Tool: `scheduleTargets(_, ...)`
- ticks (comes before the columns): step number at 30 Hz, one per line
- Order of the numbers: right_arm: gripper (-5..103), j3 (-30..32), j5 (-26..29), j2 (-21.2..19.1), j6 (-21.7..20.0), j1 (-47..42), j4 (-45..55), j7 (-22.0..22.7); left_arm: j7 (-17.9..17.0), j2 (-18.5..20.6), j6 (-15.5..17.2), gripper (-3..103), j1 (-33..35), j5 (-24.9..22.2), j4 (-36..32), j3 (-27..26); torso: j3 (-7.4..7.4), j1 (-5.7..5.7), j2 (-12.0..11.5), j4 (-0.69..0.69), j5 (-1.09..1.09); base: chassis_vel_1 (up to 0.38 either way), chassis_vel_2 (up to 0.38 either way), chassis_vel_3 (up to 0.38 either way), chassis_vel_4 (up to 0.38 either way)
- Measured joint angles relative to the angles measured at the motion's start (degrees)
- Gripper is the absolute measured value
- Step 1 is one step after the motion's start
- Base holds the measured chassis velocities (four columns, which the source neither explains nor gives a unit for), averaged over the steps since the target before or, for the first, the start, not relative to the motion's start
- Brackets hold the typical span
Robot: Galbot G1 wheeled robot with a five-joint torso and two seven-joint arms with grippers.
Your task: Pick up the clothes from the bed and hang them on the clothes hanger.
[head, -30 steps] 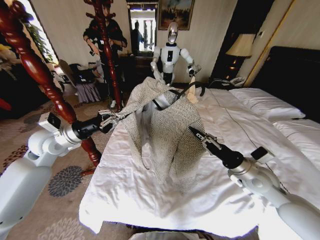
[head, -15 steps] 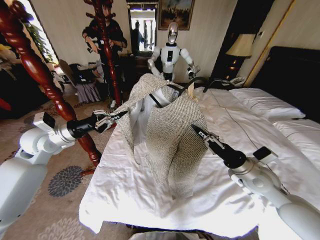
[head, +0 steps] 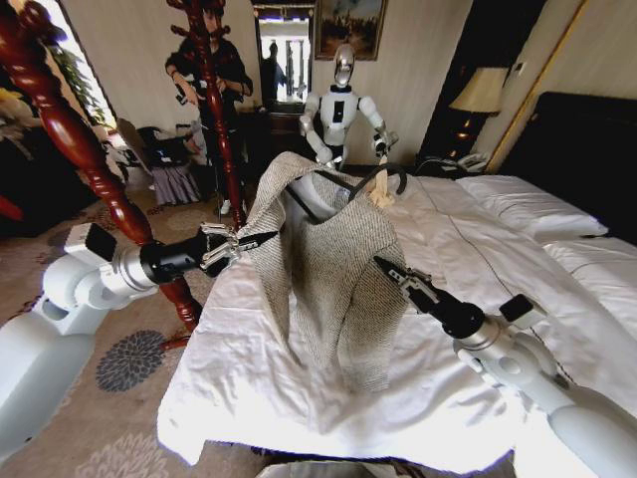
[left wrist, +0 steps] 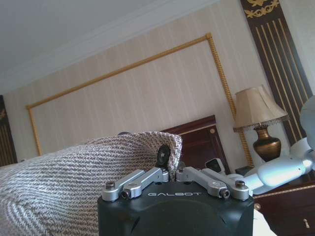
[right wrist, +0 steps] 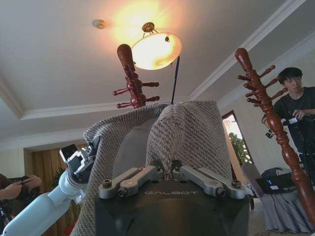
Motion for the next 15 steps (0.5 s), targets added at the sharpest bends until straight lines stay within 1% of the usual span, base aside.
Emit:
scheduleTargets(6,3,-1.94,-0.68,0.87,0.00,1.21,-0.65,0.37,0.06,0.53,0.07,2,0.92,1.24,-2.80,2.49,0.00,0.00,0.00,0.00,-0.01,0.000,0.000,0.000,0.000)
scheduleTargets(9,3,-2.86,-1.42,1.11,-0.15,1.61,-1.10,0.67,0.33,0.36,0.44,2,0.90,2.75,-4.17,4.36,0.00,0.00,0.00,0.00,-0.01,0.000,0.000,0.000,0.000)
scheduleTargets(11,3,-3.05,-1.98,1.14,-0.23,1.61,-1.34,0.56,0.34,0.33,0.51,2,0.77,3.11,-4.19,4.83,0.00,0.00,0.00,0.00,-0.01,0.000,0.000,0.000,0.000)
scheduleTargets(15,3,-3.49,-4.87,1.26,-0.42,1.42,-2.50,-0.72,0.97,0.54,0.56,2,0.67,5.44,-3.08,5.88,0.00,0.00,0.00,0.00,0.00,0.000,0.000,0.000,0.000)
